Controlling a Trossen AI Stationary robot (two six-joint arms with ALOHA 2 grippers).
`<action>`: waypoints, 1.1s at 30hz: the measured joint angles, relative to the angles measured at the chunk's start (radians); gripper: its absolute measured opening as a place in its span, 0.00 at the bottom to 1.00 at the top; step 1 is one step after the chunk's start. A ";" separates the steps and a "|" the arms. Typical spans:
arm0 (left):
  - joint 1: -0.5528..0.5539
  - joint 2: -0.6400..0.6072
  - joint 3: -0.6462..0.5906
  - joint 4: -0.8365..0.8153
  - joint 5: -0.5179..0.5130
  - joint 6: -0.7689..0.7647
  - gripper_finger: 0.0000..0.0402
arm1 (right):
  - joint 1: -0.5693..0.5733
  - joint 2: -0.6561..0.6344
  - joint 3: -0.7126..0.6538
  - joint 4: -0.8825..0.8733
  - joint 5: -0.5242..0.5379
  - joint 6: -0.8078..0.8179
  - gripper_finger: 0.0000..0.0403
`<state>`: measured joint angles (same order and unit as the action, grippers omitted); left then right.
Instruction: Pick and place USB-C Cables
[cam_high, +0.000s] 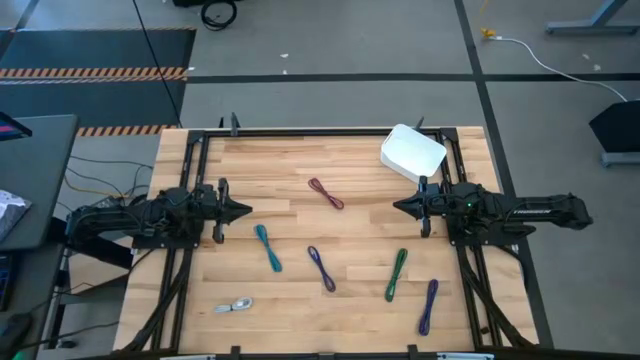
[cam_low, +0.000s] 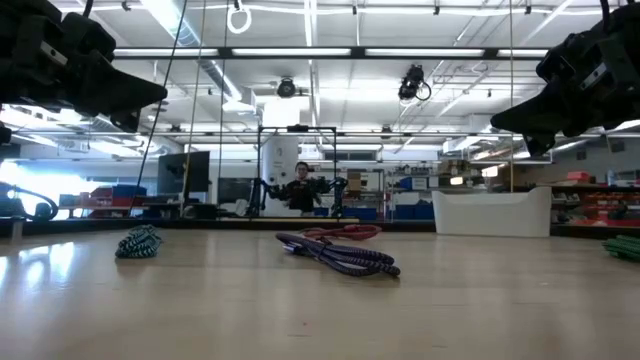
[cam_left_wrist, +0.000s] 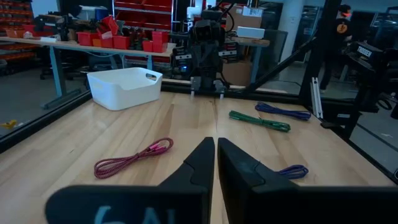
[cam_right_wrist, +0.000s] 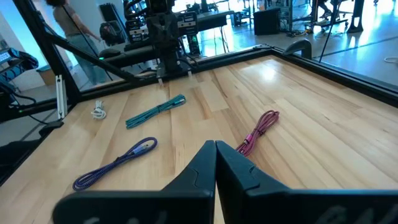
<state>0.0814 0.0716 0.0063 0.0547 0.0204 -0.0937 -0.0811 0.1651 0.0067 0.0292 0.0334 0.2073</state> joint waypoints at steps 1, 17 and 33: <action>0.000 0.000 0.000 0.000 0.000 0.000 0.07 | 0.000 0.000 0.000 0.000 0.000 0.000 0.03; 0.000 0.000 0.000 0.000 0.000 -0.116 0.07 | 0.000 0.000 0.000 0.000 0.000 0.000 0.03; 0.000 0.000 0.000 0.000 0.001 -0.419 0.07 | 0.000 0.000 0.000 0.102 0.000 0.065 0.03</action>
<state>0.0813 0.0719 0.0063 0.0551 0.0214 -0.5125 -0.0809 0.1652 0.0067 0.1310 0.0330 0.2726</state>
